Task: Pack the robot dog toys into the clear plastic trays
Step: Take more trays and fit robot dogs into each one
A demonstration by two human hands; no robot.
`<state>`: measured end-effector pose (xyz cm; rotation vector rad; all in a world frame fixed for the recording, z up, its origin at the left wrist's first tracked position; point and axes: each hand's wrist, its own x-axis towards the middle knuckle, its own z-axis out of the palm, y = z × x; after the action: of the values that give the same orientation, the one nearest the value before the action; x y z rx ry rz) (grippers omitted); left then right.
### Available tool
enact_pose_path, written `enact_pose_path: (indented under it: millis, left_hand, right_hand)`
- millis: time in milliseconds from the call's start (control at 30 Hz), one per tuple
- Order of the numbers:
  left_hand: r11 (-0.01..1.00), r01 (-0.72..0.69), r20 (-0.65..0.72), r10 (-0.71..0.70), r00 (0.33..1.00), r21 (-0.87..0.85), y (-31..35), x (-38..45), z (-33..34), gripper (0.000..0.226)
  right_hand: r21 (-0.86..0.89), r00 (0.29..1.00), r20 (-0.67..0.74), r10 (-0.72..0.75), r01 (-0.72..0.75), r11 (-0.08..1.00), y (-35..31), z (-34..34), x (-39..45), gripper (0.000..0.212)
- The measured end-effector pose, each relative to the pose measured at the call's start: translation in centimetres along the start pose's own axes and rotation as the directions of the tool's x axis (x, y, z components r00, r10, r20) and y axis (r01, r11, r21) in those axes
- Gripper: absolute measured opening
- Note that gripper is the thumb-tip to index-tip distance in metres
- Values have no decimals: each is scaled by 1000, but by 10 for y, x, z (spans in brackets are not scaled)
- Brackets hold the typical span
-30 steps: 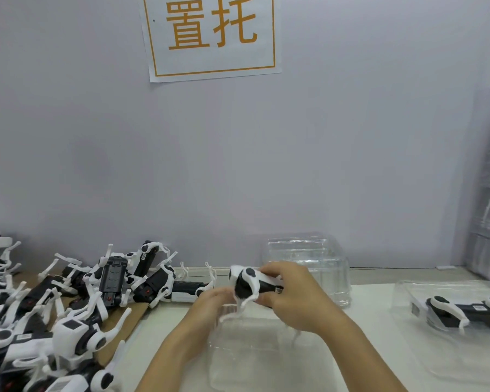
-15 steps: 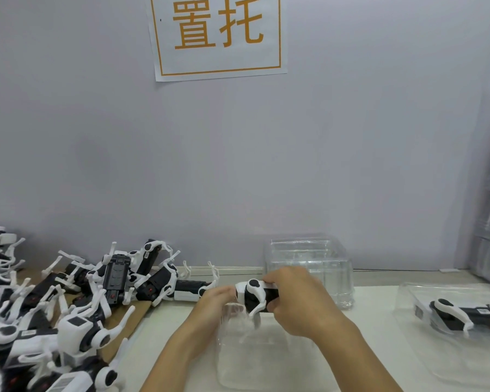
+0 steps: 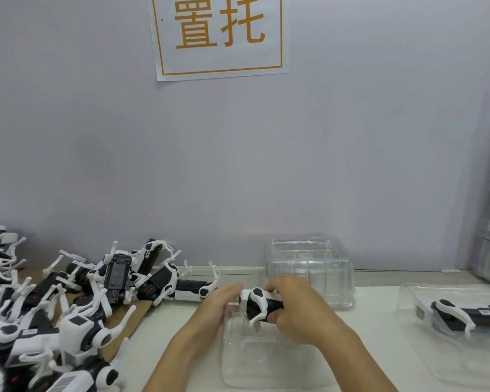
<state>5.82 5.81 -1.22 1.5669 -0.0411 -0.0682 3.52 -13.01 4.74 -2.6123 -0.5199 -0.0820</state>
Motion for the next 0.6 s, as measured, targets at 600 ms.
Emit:
enact_pose_path:
  millis: [600]
  left_hand:
    - [987, 101, -151, -82, 985, 124, 10, -2, 10, 31]
  right_hand:
    - [-45, 999, -32, 0, -2, 999, 5, 9, 1, 43]
